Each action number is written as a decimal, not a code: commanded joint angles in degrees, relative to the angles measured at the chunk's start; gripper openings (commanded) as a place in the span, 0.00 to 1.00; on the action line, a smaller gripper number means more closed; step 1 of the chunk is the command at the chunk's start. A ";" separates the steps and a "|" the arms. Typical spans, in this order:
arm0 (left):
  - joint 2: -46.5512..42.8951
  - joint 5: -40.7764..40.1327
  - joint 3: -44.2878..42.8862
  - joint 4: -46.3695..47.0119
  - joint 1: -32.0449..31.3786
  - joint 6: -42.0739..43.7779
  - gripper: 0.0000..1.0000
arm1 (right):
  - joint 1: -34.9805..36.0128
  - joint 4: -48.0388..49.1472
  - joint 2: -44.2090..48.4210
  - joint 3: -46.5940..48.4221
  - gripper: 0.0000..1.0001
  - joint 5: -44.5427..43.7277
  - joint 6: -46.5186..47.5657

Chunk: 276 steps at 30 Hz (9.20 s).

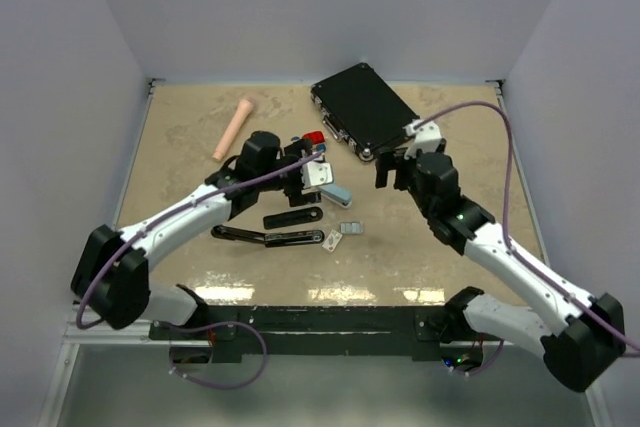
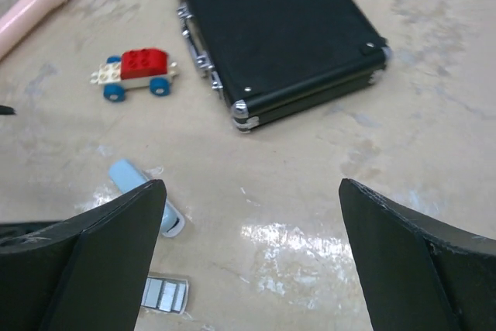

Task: Load the staples into the stapler

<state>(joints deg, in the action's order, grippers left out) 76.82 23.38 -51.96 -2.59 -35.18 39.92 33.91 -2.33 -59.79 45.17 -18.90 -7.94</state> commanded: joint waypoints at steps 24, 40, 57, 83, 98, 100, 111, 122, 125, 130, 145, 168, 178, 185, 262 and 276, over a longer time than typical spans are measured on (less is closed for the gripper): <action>42.10 5.98 -39.70 -31.24 -6.13 20.72 0.54 | 0.28 -7.25 30.35 -10.71 0.98 -15.38 -11.04; 33.59 13.08 -37.34 -25.29 -2.89 11.27 0.00 | 0.19 2.05 28.85 -11.24 0.98 0.22 -1.48; -3.32 32.69 -5.52 20.77 6.61 -22.16 0.00 | 0.28 3.74 11.37 3.16 0.95 48.24 14.00; -12.92 36.56 2.31 38.19 6.61 -45.46 0.00 | 0.28 2.50 -0.15 13.63 0.46 64.42 17.88; -14.23 36.66 3.01 42.93 6.61 -49.59 0.00 | 0.37 3.82 0.11 13.54 0.00 65.83 15.24; -15.20 35.78 3.62 43.19 6.88 -49.59 0.00 | 0.37 4.00 1.16 13.11 0.00 64.26 14.45; -24.43 21.12 7.92 49.08 18.47 -60.28 0.00 | -5.52 26.64 12.67 5.46 0.00 59.60 -1.62; -32.60 -5.34 23.20 55.93 18.92 -84.71 0.00 | -5.44 46.53 16.90 4.75 0.00 45.97 -11.91; -32.35 -6.15 25.94 60.59 18.92 -90.70 0.00 | -5.43 47.59 15.58 5.63 0.00 47.19 -12.45; -30.33 -3.96 26.04 63.85 18.83 -92.75 0.00 | -5.44 43.13 13.21 6.51 0.00 50.97 -10.70; -16.62 5.61 18.91 51.97 18.83 -64.09 0.00 | -5.52 13.14 7.06 6.69 0.00 46.32 1.44; 21.42 13.46 17.86 88.53 8.20 -58.11 0.00 | -5.52 9.10 0.91 -3.07 0.00 39.38 6.89; 32.78 14.77 15.05 98.74 6.70 -61.02 0.00 | -5.52 6.28 0.55 -5.09 0.00 36.91 7.68; 34.55 17.40 16.98 100.85 6.53 -60.40 0.00 | -5.43 4.79 1.61 -6.58 0.00 36.47 7.59; -53.61 -45.52 33.77 20.69 6.44 -22.26 0.98 | 18.38 10.94 -29.93 5.54 0.84 26.19 2.66; -54.41 -44.21 36.23 23.16 6.44 -20.67 0.98 | 20.14 1.20 -37.50 10.56 0.82 33.22 3.47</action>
<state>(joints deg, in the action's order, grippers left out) 22.57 -21.43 -16.05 17.47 -28.64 17.74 53.04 2.17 -97.30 54.96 11.35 -4.86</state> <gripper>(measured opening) 0.982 0.831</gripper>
